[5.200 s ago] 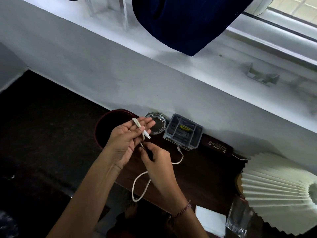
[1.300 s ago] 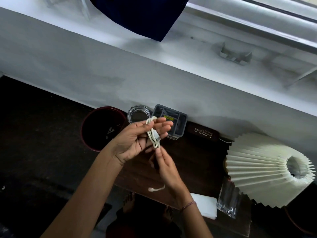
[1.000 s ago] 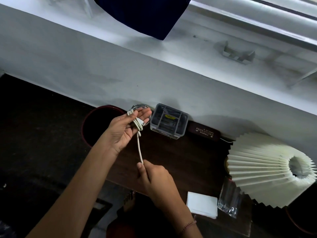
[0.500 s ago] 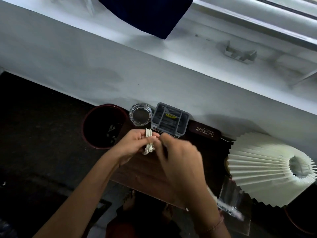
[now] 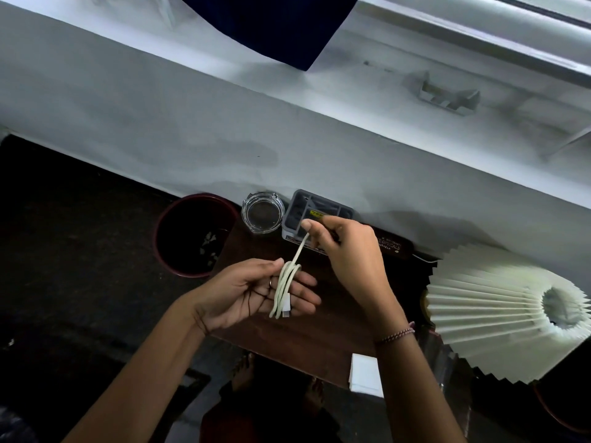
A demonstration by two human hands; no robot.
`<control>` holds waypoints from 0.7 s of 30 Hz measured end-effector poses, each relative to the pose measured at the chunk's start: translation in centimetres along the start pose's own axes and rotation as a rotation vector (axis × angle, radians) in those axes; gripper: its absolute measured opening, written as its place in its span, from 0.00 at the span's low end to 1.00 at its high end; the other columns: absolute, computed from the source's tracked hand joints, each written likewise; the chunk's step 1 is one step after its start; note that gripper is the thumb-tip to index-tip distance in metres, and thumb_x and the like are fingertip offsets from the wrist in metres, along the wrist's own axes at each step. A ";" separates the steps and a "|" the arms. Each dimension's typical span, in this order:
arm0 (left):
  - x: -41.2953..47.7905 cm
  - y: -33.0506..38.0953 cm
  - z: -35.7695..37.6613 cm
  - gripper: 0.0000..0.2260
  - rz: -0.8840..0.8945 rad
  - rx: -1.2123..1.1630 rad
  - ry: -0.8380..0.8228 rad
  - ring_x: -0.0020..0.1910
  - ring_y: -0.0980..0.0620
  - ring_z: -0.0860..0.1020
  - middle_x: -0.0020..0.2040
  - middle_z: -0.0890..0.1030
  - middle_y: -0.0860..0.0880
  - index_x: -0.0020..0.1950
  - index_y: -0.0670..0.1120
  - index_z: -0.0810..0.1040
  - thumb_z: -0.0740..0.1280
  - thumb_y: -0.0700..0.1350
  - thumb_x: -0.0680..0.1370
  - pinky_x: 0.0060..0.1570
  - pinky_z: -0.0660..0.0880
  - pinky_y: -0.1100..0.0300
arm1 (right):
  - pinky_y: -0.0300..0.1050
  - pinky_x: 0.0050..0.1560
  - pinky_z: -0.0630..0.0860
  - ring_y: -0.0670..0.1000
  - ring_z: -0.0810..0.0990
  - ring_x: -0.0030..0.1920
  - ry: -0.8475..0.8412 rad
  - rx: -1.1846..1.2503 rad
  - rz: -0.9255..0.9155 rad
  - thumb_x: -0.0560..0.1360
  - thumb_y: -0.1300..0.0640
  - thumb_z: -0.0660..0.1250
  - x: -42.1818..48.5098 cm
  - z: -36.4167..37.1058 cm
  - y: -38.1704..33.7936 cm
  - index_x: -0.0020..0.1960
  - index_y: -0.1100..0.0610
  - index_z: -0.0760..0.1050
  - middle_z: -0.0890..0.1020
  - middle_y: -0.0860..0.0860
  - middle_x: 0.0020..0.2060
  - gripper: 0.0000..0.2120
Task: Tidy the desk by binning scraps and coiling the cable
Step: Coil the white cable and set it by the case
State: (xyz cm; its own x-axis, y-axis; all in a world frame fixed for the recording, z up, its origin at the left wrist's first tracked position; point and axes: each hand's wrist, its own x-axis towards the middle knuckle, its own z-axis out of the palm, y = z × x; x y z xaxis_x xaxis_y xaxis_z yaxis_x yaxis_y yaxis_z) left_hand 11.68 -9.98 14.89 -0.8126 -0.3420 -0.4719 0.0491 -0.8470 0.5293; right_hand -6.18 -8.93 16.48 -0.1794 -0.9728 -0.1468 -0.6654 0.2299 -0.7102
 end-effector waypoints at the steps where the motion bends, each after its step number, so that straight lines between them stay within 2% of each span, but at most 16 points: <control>1: -0.2 0.0 0.2 0.19 0.009 -0.025 -0.029 0.49 0.46 0.84 0.49 0.84 0.39 0.55 0.39 0.81 0.56 0.49 0.78 0.47 0.79 0.59 | 0.39 0.27 0.61 0.43 0.66 0.23 -0.049 0.091 0.035 0.73 0.37 0.60 0.1 0.4 0.7 0.28 0.50 0.71 0.72 0.46 0.20 0.21; 2: -0.3 -0.1 0.3 0.19 0.017 -0.051 -0.054 0.48 0.46 0.84 0.49 0.84 0.39 0.56 0.39 0.80 0.57 0.49 0.77 0.48 0.79 0.59 | 0.42 0.30 0.63 0.42 0.65 0.25 -0.096 0.206 0.074 0.72 0.37 0.62 0.0 0.8 1.1 0.28 0.50 0.72 0.72 0.49 0.21 0.21; 4: -0.4 -0.3 0.8 0.17 0.037 -0.113 -0.089 0.47 0.47 0.84 0.49 0.84 0.39 0.57 0.38 0.80 0.62 0.48 0.76 0.48 0.79 0.59 | 0.45 0.32 0.65 0.51 0.67 0.29 -0.175 0.473 0.184 0.69 0.38 0.64 -0.7 1.8 1.7 0.28 0.52 0.73 0.71 0.56 0.25 0.20; 6: -0.1 -0.5 1.2 0.18 0.072 -0.178 -0.085 0.47 0.46 0.84 0.49 0.84 0.37 0.57 0.37 0.79 0.68 0.48 0.73 0.48 0.80 0.57 | 0.41 0.30 0.69 0.49 0.70 0.28 -0.277 0.778 0.339 0.70 0.42 0.65 -1.7 3.3 2.3 0.31 0.54 0.74 0.73 0.51 0.25 0.17; 7: 0.1 -0.6 1.4 0.18 0.093 -0.197 -0.066 0.47 0.45 0.84 0.50 0.83 0.36 0.57 0.36 0.79 0.69 0.47 0.73 0.48 0.81 0.55 | 0.37 0.29 0.71 0.46 0.72 0.27 -0.308 0.934 0.423 0.73 0.48 0.66 -2.4 4.5 2.6 0.34 0.54 0.75 0.75 0.48 0.26 0.13; 8: 0.5 -0.6 1.5 0.17 0.118 -0.195 -0.041 0.48 0.45 0.84 0.51 0.83 0.36 0.57 0.36 0.79 0.68 0.46 0.73 0.49 0.81 0.54 | 0.36 0.30 0.71 0.43 0.73 0.27 -0.315 1.047 0.495 0.76 0.55 0.64 -3.1 5.5 2.5 0.36 0.52 0.76 0.77 0.45 0.26 0.11; 9: 0.9 -0.6 1.6 0.16 0.145 -0.185 -0.016 0.49 0.45 0.84 0.51 0.83 0.36 0.56 0.36 0.79 0.64 0.45 0.75 0.49 0.81 0.54 | 0.37 0.31 0.70 0.41 0.72 0.27 -0.290 1.059 0.551 0.77 0.61 0.61 -3.7 6.6 2.5 0.35 0.50 0.76 0.77 0.42 0.25 0.14; 11: 1.7 -0.4 1.6 0.16 0.192 -0.183 0.061 0.51 0.45 0.83 0.52 0.83 0.37 0.56 0.36 0.78 0.56 0.43 0.78 0.47 0.81 0.57 | 0.39 0.29 0.62 0.40 0.66 0.24 -0.212 0.928 0.598 0.78 0.63 0.56 -4.7 8.0 2.2 0.32 0.50 0.73 0.71 0.41 0.20 0.18; 13: 2.4 -0.4 1.3 0.17 0.212 -0.199 0.140 0.52 0.46 0.83 0.53 0.83 0.37 0.56 0.35 0.76 0.51 0.41 0.81 0.47 0.80 0.58 | 0.39 0.26 0.58 0.43 0.61 0.24 -0.143 0.765 0.616 0.79 0.60 0.54 -5.5 8.3 1.4 0.32 0.52 0.68 0.66 0.44 0.22 0.17; 16: 3.1 -0.5 0.8 0.17 0.239 -0.217 0.201 0.53 0.46 0.82 0.53 0.83 0.39 0.57 0.36 0.76 0.49 0.41 0.81 0.46 0.80 0.59 | 0.42 0.29 0.60 0.44 0.63 0.27 -0.080 0.605 0.593 0.79 0.55 0.54 -6.0 7.4 0.3 0.29 0.51 0.66 0.67 0.45 0.25 0.19; 21: 4.1 -0.2 0.5 0.16 0.254 -0.197 0.346 0.51 0.46 0.83 0.50 0.84 0.40 0.57 0.35 0.74 0.49 0.40 0.82 0.47 0.81 0.58 | 0.40 0.29 0.62 0.42 0.68 0.28 -0.206 0.263 0.465 0.80 0.48 0.51 -7.4 6.1 -1.4 0.35 0.48 0.70 0.71 0.46 0.26 0.17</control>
State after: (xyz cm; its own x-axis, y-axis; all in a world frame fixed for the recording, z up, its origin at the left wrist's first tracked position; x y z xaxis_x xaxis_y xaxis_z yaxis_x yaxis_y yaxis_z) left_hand 8.00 -11.01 13.23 -0.5205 -0.6360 -0.5697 0.3581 -0.7683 0.5305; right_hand 0.48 -2.22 14.40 -0.2480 -0.7626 -0.5974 -0.3424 0.6459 -0.6823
